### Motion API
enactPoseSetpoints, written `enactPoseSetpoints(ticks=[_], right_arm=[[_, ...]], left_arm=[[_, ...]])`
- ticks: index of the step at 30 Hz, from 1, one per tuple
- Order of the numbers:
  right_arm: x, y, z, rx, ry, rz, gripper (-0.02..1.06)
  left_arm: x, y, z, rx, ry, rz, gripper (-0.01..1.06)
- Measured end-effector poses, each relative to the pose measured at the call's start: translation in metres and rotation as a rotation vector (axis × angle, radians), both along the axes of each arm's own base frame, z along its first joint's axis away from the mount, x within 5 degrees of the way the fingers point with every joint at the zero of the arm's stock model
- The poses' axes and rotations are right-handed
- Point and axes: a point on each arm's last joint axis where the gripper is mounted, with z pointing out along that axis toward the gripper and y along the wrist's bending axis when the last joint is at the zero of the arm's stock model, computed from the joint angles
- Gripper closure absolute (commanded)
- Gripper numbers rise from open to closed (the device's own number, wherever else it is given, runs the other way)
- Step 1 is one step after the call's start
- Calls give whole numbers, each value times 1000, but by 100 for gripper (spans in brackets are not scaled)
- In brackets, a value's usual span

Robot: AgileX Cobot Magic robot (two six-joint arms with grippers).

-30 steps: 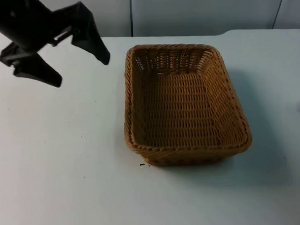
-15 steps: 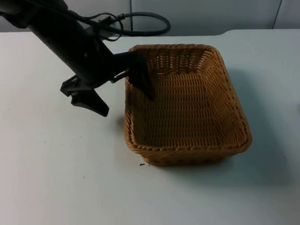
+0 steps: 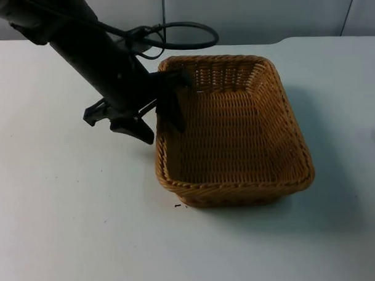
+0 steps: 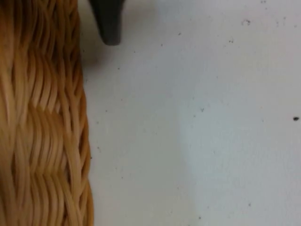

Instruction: Pick up the basket with the left hand and place the ball into the basket with the right hand.

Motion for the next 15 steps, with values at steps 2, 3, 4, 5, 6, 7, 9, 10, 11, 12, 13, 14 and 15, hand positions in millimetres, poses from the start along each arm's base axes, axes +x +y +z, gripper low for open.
enactPoseSetpoints(ticks=[2,3,4,5,6,7,9,10,11,12,13,14,15], right_arm=[[1,0,1,5,-10,0,29],[1,0,1,7,-12,0,29],[1,0,1,7,-14,0,29],[1,0,1,7,-14,0,29],[1,0,1,7,-16,0,29],[1,0,1,7,-16,0,29],[1,0,1,7,-16,0,29],[1,0,1,7,-16,-1,29],[1,0,1,7,-18,-1,29],[1,0,1,7,-18,-1,29],[1,0,1,7,-18,-1,29],[1,0,1,7,-18,-1,29],[1,0,1,7,-19,-1,29]], left_arm=[[-1,-2,0,0,-1,-6,77],[-1,-3,0,-3,0,-5,82],[-1,-4,0,-6,-1,-3,85],[-1,-4,0,-6,-1,-3,89],[-1,-4,0,-7,-2,-2,89],[-1,-5,1,-8,-4,4,93],[0,-5,1,-13,-5,13,104],[0,-5,1,-13,-5,13,104],[0,-5,1,-13,-5,13,105],[0,-5,1,-12,-4,14,105],[0,-5,1,-13,0,20,105],[0,-5,1,-13,0,20,105],[0,-5,1,-15,5,29,105]])
